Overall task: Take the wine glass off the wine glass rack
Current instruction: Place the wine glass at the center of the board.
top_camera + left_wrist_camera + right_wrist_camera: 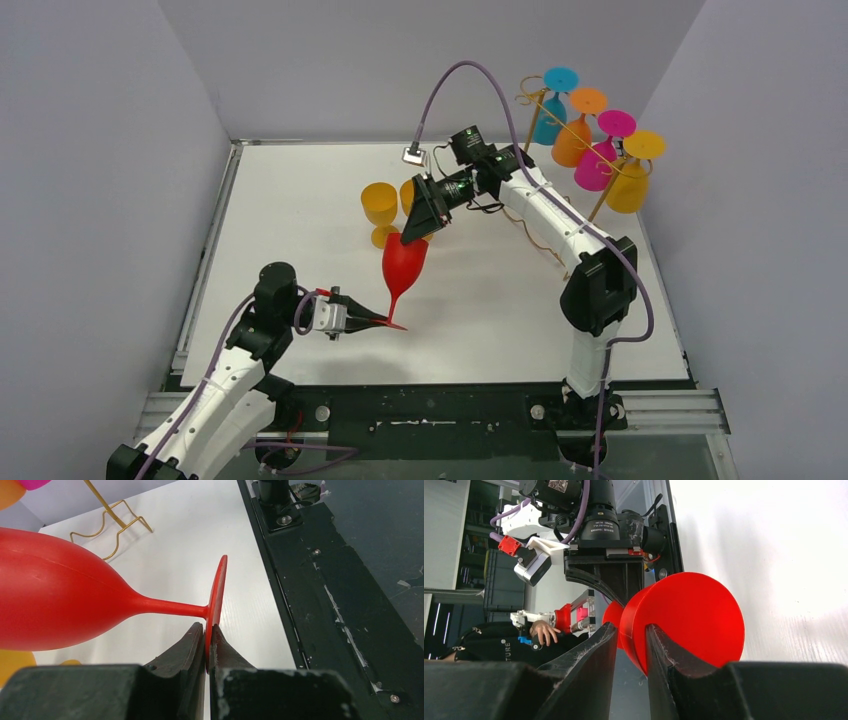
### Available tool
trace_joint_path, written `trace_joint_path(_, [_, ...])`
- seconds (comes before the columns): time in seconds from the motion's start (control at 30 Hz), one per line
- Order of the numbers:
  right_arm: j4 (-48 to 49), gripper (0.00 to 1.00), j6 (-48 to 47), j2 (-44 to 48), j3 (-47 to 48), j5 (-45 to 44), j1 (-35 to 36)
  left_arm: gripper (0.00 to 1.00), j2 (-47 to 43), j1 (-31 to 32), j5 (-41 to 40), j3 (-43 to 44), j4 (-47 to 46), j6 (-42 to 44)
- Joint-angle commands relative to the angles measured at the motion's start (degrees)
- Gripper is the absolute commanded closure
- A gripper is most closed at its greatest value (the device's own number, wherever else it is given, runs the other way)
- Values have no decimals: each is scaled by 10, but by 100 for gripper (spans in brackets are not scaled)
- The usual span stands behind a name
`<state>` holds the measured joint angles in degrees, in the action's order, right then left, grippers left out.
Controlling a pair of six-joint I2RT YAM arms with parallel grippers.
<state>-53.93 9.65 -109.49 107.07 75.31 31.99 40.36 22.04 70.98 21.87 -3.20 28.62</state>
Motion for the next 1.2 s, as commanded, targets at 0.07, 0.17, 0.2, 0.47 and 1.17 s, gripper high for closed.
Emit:
trace_joint_path(0.07, [3,74,6,0,26,26,13,100,-5,-6,6,-3,-40,-17])
trace_joint_path(0.17, [2,77,0,2,27,42,15,100,-9,-6,1,-3,-35,-18])
trace_joint_path(0.2, [3,79,0,3,29,46,15,100,-9,-6,0,-4,-33,-18])
trace_joint_path(0.47, [11,92,-6,16,15,51,27,100,-16,-6,-28,-7,-30,-21])
trace_joint_path(1.17, [168,100,73,123,-83,-91,27,51,-46,-8,-137,-4,-27,-78])
